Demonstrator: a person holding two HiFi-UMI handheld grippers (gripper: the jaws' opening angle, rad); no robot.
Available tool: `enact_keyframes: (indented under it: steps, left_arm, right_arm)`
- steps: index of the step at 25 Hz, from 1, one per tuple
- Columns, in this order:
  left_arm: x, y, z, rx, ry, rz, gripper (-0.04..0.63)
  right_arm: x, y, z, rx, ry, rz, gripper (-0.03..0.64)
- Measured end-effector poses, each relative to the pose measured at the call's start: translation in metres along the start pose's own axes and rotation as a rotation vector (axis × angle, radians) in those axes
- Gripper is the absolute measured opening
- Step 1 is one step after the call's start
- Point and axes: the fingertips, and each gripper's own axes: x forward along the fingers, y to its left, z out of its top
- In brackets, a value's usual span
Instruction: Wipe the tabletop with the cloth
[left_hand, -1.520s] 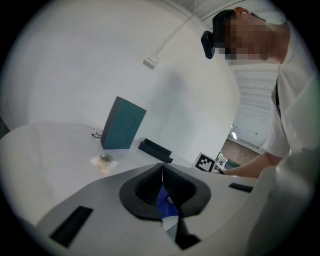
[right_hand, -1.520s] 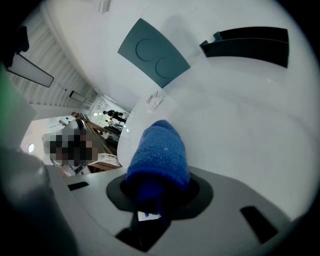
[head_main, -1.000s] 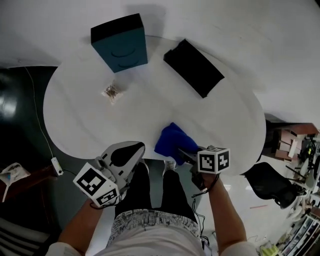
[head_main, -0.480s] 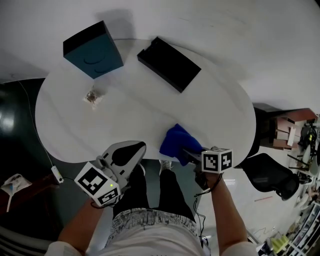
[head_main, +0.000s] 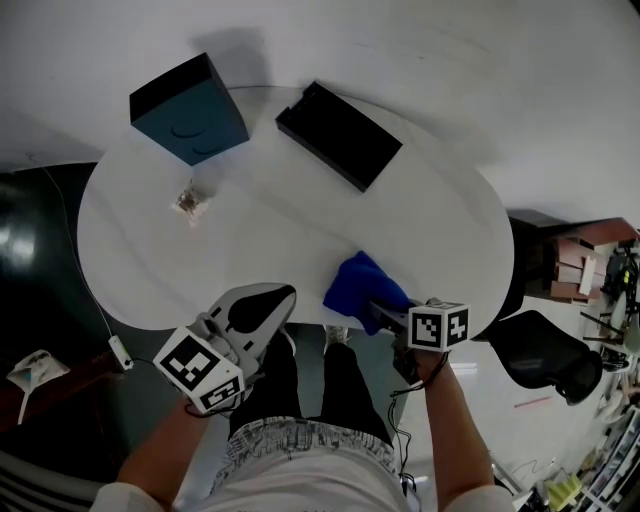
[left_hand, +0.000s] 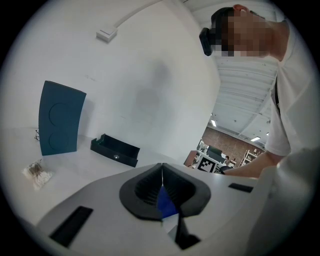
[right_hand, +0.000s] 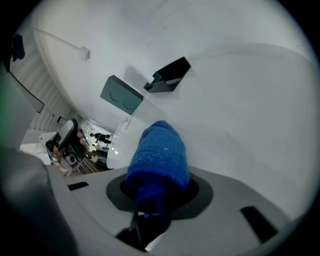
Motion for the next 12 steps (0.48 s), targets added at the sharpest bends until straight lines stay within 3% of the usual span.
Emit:
enact_keyframes:
  steps: [12]
  left_arm:
    - [-0.039,0.013,0.045,0.051,-0.079,0.065,0.021]
  right_arm:
    - [-0.013,0.083,0.066,-0.091,-0.155,0.116,0.114]
